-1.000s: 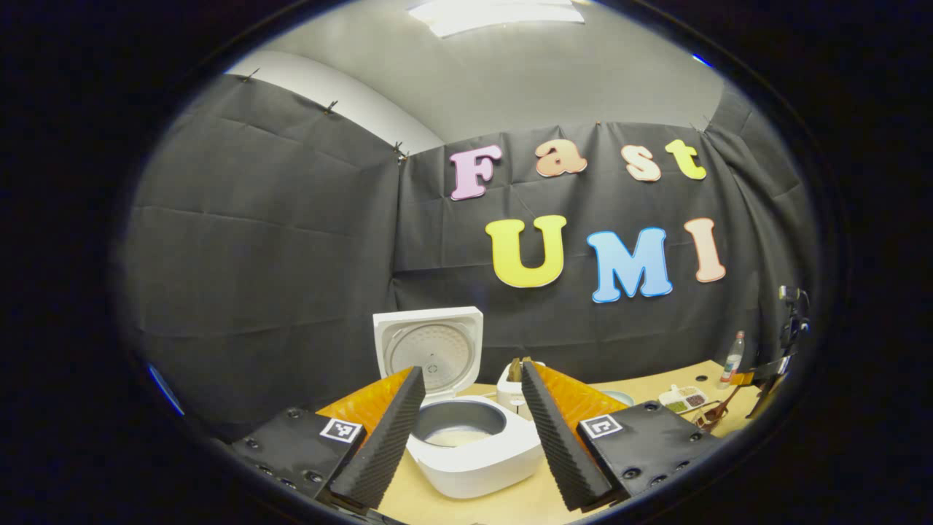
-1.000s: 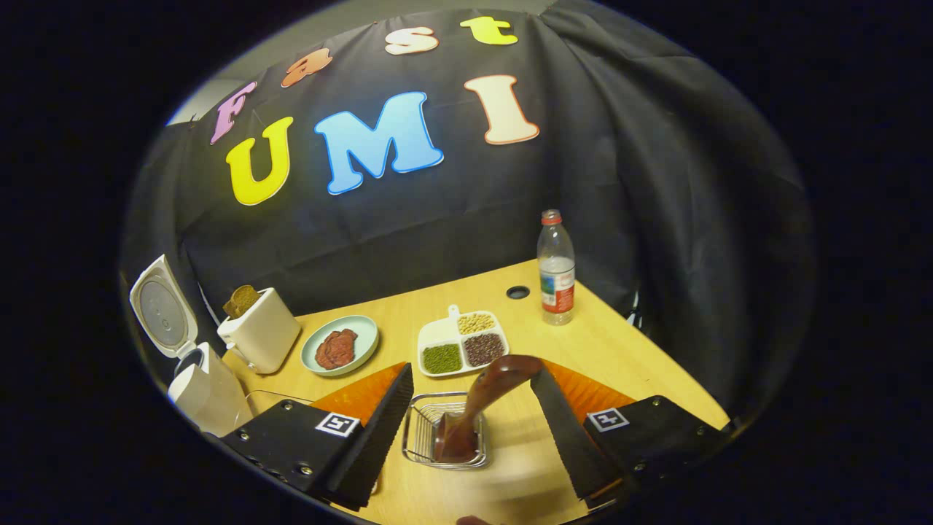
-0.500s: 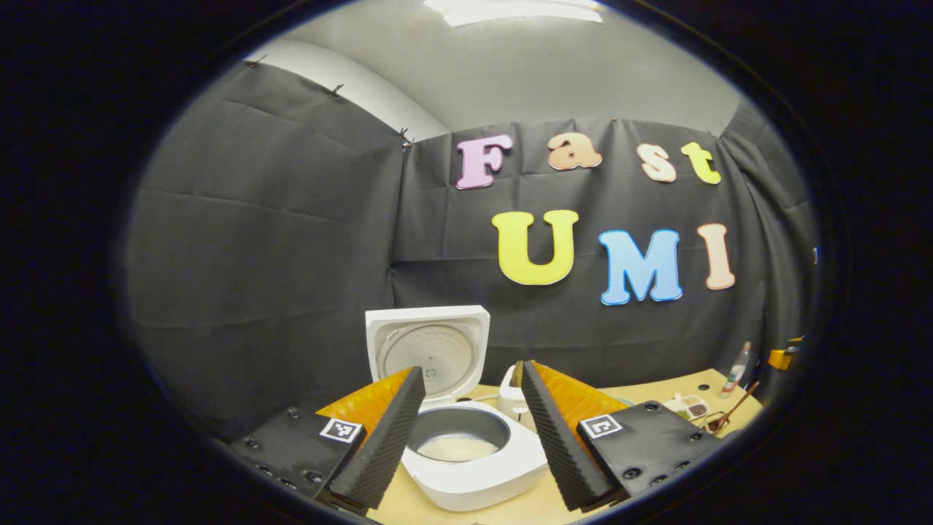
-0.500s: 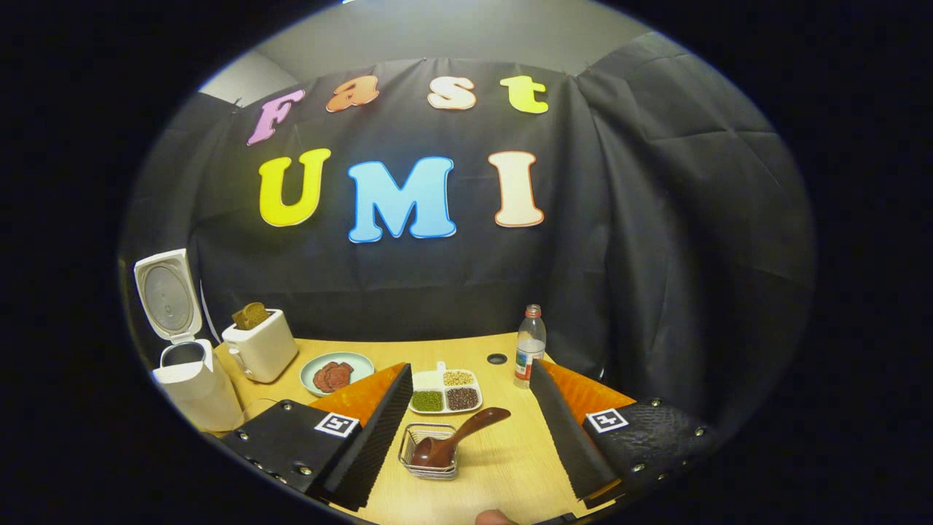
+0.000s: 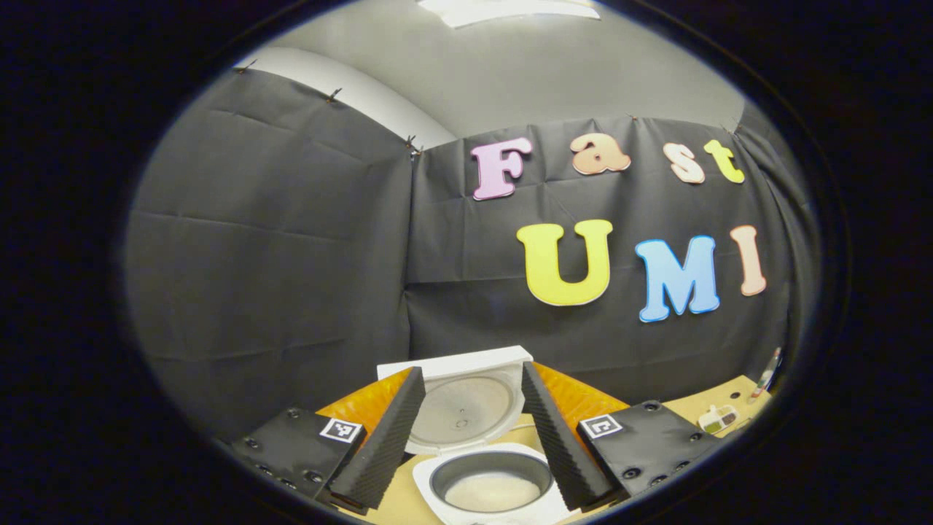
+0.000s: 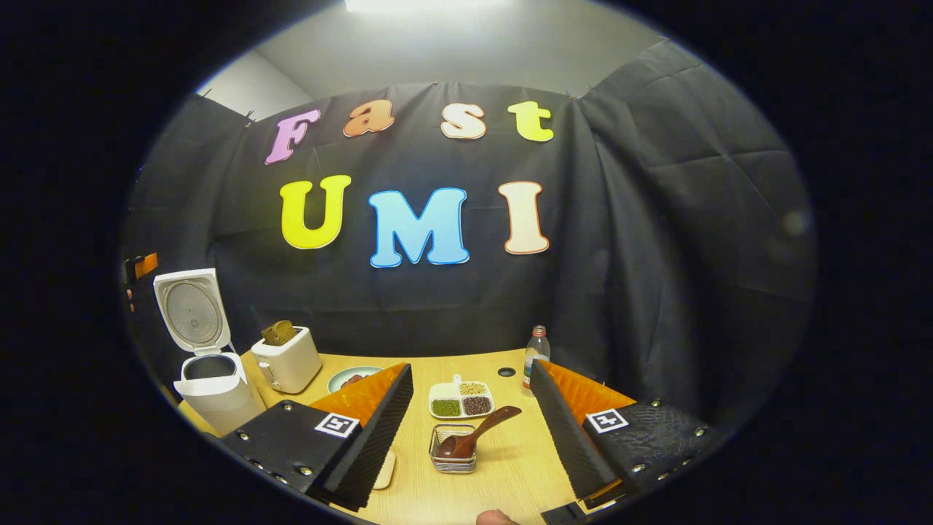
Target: Close the left gripper, press the button to open the rice cooker; take a wooden spoon from the chopstick holder with the right hand, scoop a spoonful of rice and pour it into the rice cooker, then put the wooden spoon back into the chopstick holder.
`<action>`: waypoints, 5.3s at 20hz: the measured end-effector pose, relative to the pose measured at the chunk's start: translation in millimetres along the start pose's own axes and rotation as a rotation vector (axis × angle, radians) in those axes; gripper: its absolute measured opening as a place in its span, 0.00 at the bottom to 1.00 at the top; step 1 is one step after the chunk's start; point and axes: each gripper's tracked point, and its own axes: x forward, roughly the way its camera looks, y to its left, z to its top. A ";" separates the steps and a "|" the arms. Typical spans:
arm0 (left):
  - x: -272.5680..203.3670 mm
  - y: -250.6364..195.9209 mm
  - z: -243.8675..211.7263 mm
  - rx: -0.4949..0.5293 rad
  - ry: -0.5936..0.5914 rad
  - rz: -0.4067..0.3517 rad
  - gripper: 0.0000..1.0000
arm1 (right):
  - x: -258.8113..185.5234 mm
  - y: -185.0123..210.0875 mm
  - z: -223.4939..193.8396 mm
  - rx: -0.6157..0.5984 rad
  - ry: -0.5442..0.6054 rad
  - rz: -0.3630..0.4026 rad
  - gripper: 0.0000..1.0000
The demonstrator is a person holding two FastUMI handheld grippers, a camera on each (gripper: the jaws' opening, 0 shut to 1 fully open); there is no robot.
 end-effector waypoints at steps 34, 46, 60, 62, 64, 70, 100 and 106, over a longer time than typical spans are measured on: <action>169.9 10.6 -61.1 -0.052 0.254 0.086 0.94 | -23.9 -16.6 -11.9 -0.013 0.008 -0.048 0.98; 83.9 -37.1 -94.0 -0.064 0.290 0.044 0.96 | 0.1 -13.6 -12.5 -0.027 0.016 0.067 0.98; 9.5 -80.8 -176.9 -0.085 0.401 -0.027 0.95 | 2.5 -4.0 -14.0 -0.048 0.028 0.131 0.98; 2.9 -84.7 -186.6 -0.088 0.420 -0.030 0.94 | 2.1 -4.4 -16.9 -0.051 0.031 0.130 0.98; -5.8 -85.1 -199.9 -0.081 0.435 -0.034 0.95 | 2.3 -4.8 -18.0 -0.052 0.035 0.128 0.98; -17.0 -91.3 -224.0 -0.041 0.471 -0.044 0.96 | 1.1 -1.2 -19.3 -0.050 0.040 0.129 0.98; -36.5 -95.8 -246.3 0.010 0.399 -0.057 0.99 | 0.8 38.6 -13.6 -0.037 0.024 0.206 0.98; -67.2 -99.5 -160.7 0.035 0.226 -0.110 0.98 | -2.8 56.7 4.6 -0.054 -0.018 0.237 0.98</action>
